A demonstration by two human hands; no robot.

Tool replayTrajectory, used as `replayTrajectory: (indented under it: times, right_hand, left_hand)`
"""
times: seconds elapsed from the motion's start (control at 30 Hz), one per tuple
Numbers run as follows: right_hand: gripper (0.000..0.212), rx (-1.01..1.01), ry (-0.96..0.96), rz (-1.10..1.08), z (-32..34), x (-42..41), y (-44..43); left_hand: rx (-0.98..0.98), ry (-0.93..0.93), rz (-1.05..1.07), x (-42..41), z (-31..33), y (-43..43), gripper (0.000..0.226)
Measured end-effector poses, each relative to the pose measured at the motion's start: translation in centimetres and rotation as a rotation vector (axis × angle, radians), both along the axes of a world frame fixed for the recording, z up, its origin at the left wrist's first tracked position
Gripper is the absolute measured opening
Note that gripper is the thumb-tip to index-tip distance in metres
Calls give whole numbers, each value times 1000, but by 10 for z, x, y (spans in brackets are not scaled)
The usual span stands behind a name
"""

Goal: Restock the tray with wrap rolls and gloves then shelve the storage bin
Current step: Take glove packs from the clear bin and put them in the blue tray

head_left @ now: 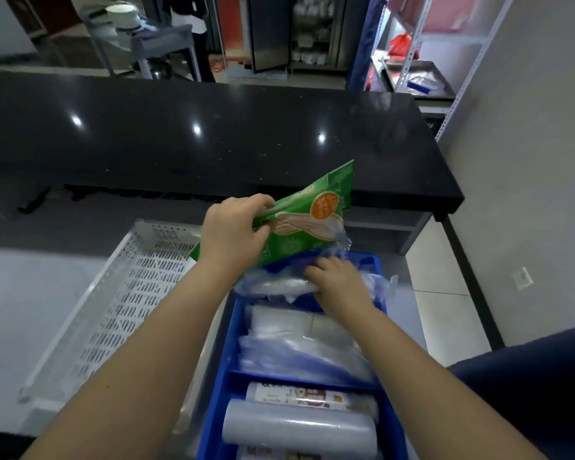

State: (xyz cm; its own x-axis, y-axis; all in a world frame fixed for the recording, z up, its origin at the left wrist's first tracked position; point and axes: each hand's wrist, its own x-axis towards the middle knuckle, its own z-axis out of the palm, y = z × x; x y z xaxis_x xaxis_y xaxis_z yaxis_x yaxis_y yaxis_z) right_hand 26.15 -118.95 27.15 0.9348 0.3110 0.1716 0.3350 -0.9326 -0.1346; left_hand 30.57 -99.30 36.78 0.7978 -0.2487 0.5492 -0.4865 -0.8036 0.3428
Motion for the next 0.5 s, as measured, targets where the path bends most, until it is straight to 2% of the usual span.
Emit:
replayTrajectory:
  times: [0.07,0.2,0.37,0.5]
  right_hand:
    - [28,39,-118,-8,5,-22,-1]
    - [28,55,-134,-100,4,-51,-12]
    - [28,66,-136,-197,10,-63,-21]
    - [30,58,-103,-218,11,-68,-25]
  left_hand:
    - [-42,56,-11,4,1,-10,34]
    - [-111,210,-113,12,-11,-43,33]
    - [11,340,-163,20,-43,-69,34]
    - [36,505,-149,27,-66,-59,31]
